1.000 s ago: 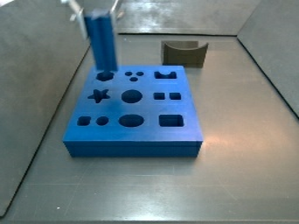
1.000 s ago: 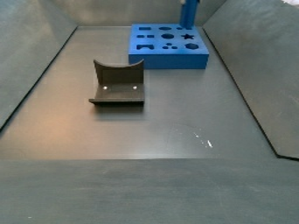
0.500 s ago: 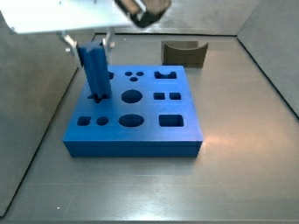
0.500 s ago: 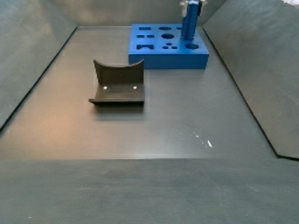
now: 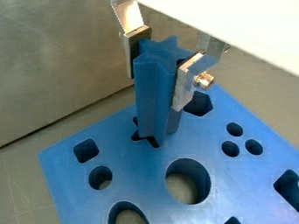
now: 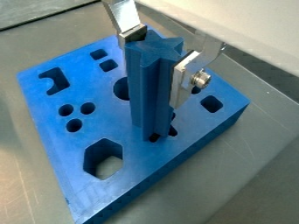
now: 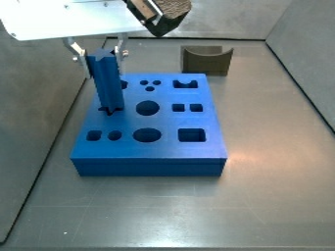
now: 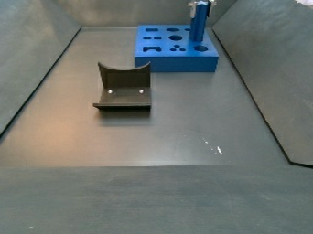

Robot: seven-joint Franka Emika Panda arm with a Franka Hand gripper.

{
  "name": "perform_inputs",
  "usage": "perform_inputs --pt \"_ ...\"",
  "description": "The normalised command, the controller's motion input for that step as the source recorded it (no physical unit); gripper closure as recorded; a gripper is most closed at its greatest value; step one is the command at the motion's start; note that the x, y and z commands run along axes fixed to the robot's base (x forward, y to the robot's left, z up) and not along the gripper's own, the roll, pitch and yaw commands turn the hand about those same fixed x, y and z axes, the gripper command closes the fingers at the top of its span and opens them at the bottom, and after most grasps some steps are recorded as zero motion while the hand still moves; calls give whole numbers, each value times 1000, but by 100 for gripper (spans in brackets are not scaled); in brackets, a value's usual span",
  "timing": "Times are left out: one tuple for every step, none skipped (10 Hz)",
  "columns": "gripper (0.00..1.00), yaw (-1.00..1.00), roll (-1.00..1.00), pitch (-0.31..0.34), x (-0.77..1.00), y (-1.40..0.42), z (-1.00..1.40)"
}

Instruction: Insert the star object.

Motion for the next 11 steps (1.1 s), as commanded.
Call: perform_inputs --pt "100 -43 0 -41 -140 -260 -354" --pt "100 0 0 -51 -40 -291 -366" --pt "100 0 0 -47 0 -320 -374" --pt "100 0 0 -36 0 -257 -423" --pt "100 0 3 0 17 -57 -609" --pt "100 151 83 0 0 117 -686" --pt "100 489 40 -56 -126 134 -657" --pt "100 723 0 -26 -117 69 -620" --pt "100 774 21 -24 -111 6 -623" --pt "100 543 29 0 0 0 -643" --pt "100 11 0 0 86 -37 -740"
